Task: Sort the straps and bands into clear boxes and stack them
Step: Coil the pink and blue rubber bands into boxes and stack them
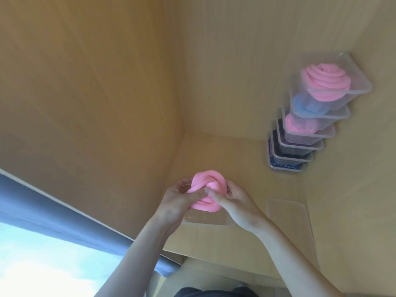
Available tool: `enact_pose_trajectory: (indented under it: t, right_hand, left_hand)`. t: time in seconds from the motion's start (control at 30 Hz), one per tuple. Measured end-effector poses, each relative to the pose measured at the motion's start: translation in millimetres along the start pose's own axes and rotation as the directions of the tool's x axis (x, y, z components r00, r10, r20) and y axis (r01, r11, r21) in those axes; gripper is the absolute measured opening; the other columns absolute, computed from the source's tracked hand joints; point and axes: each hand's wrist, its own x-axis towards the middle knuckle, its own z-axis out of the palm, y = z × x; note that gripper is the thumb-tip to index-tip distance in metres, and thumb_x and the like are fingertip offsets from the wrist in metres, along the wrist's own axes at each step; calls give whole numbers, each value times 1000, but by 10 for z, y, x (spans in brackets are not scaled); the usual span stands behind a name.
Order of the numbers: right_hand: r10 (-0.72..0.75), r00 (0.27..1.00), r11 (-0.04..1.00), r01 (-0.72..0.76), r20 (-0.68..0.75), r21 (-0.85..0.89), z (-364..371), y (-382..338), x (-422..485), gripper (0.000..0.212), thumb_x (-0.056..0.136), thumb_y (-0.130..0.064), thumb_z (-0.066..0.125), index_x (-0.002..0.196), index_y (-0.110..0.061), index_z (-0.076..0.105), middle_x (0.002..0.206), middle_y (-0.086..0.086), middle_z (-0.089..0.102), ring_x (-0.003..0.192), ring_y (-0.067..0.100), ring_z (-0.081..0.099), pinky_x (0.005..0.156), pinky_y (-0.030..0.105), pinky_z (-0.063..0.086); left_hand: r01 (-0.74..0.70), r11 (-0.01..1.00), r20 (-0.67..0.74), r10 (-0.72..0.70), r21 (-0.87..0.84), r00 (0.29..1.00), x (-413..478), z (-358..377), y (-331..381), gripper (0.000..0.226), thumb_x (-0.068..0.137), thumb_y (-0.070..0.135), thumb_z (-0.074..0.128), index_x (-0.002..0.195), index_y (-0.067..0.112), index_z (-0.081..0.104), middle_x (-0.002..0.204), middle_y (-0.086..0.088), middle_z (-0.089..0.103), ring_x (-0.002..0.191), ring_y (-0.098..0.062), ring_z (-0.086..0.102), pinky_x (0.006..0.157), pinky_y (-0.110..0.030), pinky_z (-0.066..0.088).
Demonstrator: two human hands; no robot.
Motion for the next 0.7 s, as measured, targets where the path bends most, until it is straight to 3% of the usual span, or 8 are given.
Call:
enact_pose_trajectory:
  t: [0.1, 0.17, 0.27, 0.4, 0.53, 0.7]
  right_hand:
    - [41, 996, 998, -37, -77, 48, 32, 31, -7, 32, 90, -23, 76, 116, -10, 63, 114, 11, 72, 109, 28, 68, 97, 44, 51]
    - [80, 989, 995, -72, -126, 68, 31, 59, -16, 30, 92, -17, 72, 120, -14, 60, 115, 11, 70, 108, 29, 67, 95, 40, 51]
    - [158, 978, 986, -149, -138, 73, 7, 122, -12, 40, 92, -15, 68, 127, -24, 52, 116, 7, 67, 105, 23, 67, 94, 38, 53]
    - [251, 963, 966, -255, -94, -33, 40, 196, 24, 29, 88, -18, 65, 113, -28, 54, 113, -1, 67, 101, 14, 67, 85, 30, 53]
    - [267, 957, 950, -281, -115, -135, 103, 232, 75, 34, 81, -33, 69, 112, -32, 54, 110, -11, 67, 97, 6, 66, 72, 23, 48]
    - [272, 940, 917, -318, -204, -242, 182, 276, 174, 37, 84, -35, 69, 115, -26, 52, 110, -8, 66, 92, 4, 64, 62, 19, 47]
  left_hand:
    - [8, 1000, 53, -10, 27, 999, 1, -62, -8, 87, 48, 34, 97, 123, 10, 62, 117, -13, 73, 104, -28, 72, 91, -39, 56]
    - [3, 1000, 94, -4, 10, 996, -2, -125, 5, 82, 52, 32, 95, 124, 11, 61, 117, -11, 73, 103, -25, 72, 88, -36, 55]
    - [-21, 999, 84, 19, 25, 996, -9, -191, -3, 75, 55, 30, 93, 122, 14, 63, 114, -9, 74, 101, -22, 72, 90, -36, 54]
    - [-103, 970, 31, 98, 219, 995, -1, -191, -114, 50, 71, 17, 88, 115, 16, 65, 111, -5, 75, 98, -23, 73, 89, -33, 55]
    - [-220, 880, -23, 252, 420, 967, 74, -234, -284, 17, 91, 11, 73, 103, 20, 64, 98, -4, 73, 74, -14, 69, 63, -20, 49]
    - [-342, 756, 81, 360, 559, 929, 170, -312, -431, 13, 98, 10, 60, 102, 22, 61, 107, 12, 68, 99, -7, 69, 87, -27, 54]
